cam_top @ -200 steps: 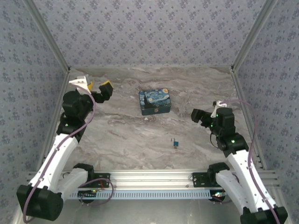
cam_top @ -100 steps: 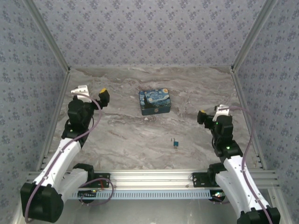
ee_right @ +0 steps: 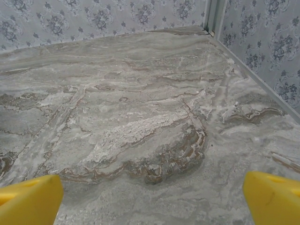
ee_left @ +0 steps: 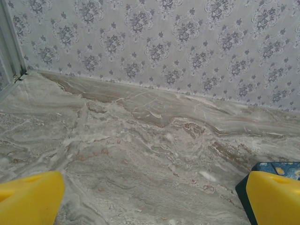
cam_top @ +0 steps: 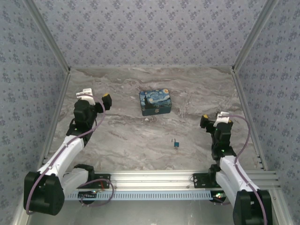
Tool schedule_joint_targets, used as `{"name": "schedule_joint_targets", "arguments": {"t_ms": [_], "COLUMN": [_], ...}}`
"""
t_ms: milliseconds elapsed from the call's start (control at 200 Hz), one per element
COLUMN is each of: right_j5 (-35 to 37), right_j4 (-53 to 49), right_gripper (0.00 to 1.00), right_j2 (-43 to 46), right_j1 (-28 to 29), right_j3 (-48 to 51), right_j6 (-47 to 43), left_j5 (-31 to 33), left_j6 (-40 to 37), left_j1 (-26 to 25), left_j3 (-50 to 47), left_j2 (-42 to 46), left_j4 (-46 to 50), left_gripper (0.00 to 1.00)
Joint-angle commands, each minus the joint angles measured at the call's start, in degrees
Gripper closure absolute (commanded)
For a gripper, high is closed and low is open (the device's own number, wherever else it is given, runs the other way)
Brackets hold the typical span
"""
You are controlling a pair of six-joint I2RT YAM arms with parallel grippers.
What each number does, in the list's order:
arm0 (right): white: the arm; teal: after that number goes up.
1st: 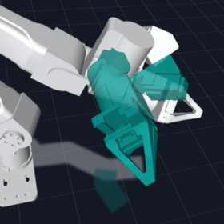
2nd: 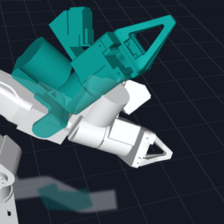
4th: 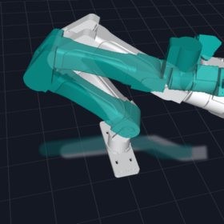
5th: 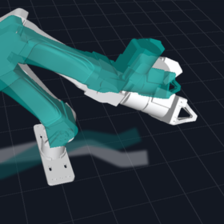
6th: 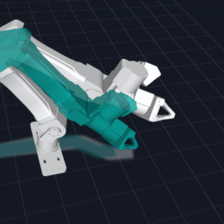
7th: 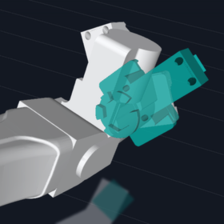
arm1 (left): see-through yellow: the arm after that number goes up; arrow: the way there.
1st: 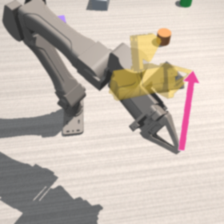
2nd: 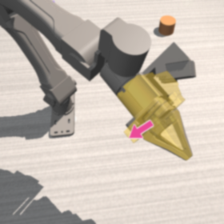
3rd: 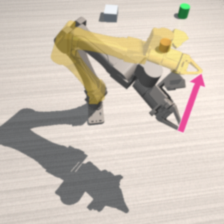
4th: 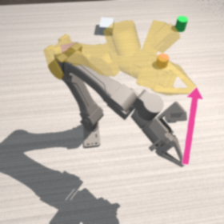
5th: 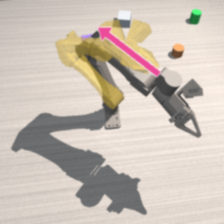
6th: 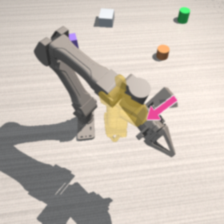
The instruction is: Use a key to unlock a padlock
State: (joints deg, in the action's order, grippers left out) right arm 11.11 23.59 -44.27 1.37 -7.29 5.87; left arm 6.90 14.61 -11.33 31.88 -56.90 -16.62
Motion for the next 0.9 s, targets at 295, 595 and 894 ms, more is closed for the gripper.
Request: {"name": "schedule_joint_targets", "arguments": {"t_ms": [295,595,894], "right_j5": [-7.34,-11.04,-13.93], "right_j4": [21.65,23.28,32.01], "right_gripper": [0.0,0.0,0.0], "right_j2": [-17.47,-27.17,-38.96], "right_j1": [-1.7,-1.88,-4.6], "right_j3": [-0.42,-6.38,-7.97], "right_j6": [-1.45,-7.03,-6.95], "left_j5": [-0.92,3.59,4.6], "left_j6": [-3.41,-9.28,-11.54], "left_j1": [0.41,0.4,2.96], "left_j3": [-1.28,-3.48,-3.92], "left_j2": [-5.46,-8.76,-13.24], "left_j4": [-2.54,-4.75,-8.07], "left_gripper": [0.01,0.01,0.01]}}
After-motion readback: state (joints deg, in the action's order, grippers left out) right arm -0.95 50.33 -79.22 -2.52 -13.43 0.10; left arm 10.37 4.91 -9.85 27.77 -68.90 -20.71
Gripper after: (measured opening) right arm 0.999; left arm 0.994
